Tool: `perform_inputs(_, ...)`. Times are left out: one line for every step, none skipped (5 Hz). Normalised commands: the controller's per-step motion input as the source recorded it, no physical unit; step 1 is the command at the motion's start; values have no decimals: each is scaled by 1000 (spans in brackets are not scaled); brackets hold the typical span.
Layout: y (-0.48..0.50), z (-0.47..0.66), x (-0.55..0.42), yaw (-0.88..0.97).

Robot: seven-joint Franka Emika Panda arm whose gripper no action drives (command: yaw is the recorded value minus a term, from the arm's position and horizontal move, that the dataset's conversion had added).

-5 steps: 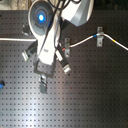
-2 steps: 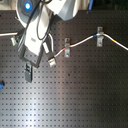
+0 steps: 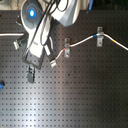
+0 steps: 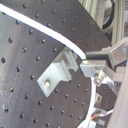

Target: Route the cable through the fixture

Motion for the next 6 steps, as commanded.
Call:
perform_inputs(62,-54,-274,106)
perform_inputs(73,221,-269,0)
perform_inputs(120,412,-139,-148)
perform_inputs(80,527,-155,-408)
perform_inputs(125,533,-145,-411)
perform_inputs(121,448,-186,-317)
